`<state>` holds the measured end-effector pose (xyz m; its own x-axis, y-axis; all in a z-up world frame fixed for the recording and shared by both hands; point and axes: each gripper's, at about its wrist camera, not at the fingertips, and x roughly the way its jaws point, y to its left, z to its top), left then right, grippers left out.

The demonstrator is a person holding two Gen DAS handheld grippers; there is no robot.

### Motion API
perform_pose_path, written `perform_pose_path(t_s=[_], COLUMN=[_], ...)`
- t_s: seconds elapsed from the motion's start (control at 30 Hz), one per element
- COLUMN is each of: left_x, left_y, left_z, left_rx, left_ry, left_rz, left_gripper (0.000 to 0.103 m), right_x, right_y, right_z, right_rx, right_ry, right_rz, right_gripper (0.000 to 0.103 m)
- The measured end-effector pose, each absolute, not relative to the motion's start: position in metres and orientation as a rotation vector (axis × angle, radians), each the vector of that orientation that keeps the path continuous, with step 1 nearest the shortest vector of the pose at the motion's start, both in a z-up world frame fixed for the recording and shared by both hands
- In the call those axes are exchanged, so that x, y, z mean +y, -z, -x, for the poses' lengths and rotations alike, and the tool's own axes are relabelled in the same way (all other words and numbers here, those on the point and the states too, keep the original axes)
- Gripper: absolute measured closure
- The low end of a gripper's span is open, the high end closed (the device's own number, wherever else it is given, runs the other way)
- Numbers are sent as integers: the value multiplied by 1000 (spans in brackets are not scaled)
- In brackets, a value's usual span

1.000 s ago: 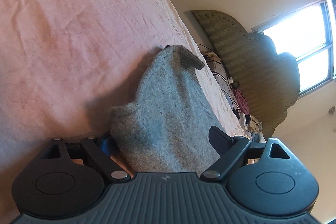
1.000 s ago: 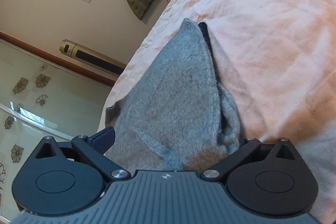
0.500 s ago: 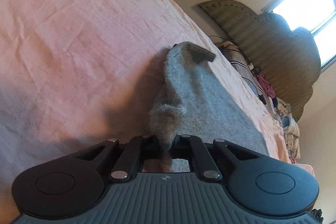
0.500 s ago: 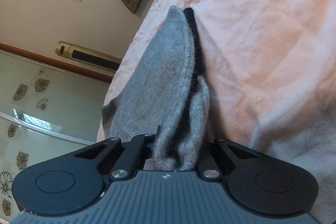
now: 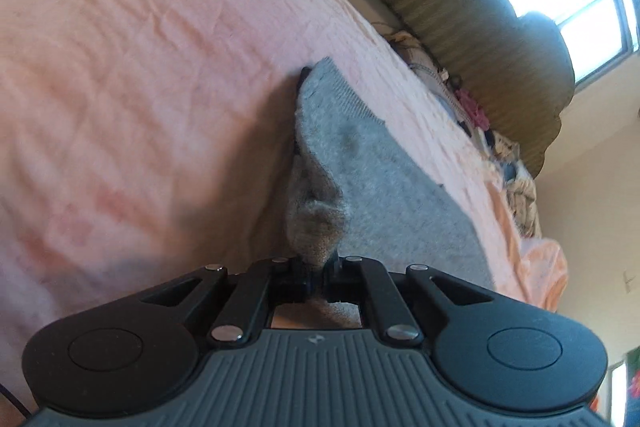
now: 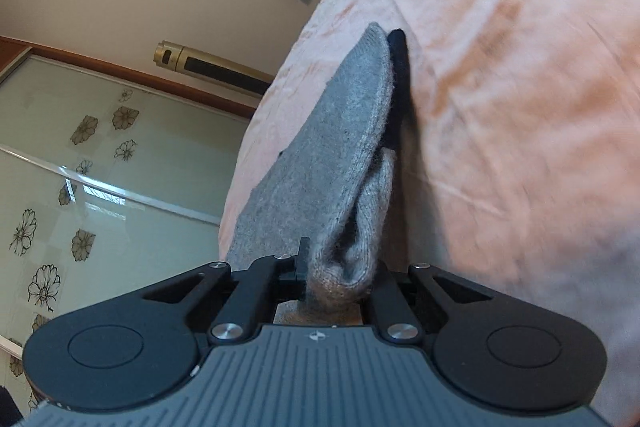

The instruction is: Fold small clothes

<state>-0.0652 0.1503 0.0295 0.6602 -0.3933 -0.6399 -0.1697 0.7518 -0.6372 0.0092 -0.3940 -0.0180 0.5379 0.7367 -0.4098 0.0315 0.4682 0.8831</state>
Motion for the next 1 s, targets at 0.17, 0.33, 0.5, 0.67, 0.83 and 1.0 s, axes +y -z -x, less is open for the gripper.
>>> perform_pose_path(t_s=[0.17, 0.33, 0.5, 0.67, 0.83, 1.0], left_x=[182, 185, 152, 114, 90, 89], left_y=[-39, -80, -50, -22, -33, -13], left_z=[60, 2, -105, -165, -170, -177], left_rx=[846, 581, 699, 804, 709, 751], left_ry=[68, 33, 14, 34, 42, -16], left_rz=[661, 489, 368, 269, 143, 96], left_gripper=[74, 7, 16, 64, 99, 98], right_x=[-417, -416, -375, -327, -322, -339], right_y=[4, -54, -43, -16, -24, -1], right_z=[-8, -70, -168, -212, -208, -211], right_rx=[913, 736, 827, 895, 859, 877], right_ry=[-420, -400, -358, -331, -384, -306], right_rz=[-944, -710, -526, -351, -388, -456], right_gripper=[36, 10, 20, 29, 86, 87])
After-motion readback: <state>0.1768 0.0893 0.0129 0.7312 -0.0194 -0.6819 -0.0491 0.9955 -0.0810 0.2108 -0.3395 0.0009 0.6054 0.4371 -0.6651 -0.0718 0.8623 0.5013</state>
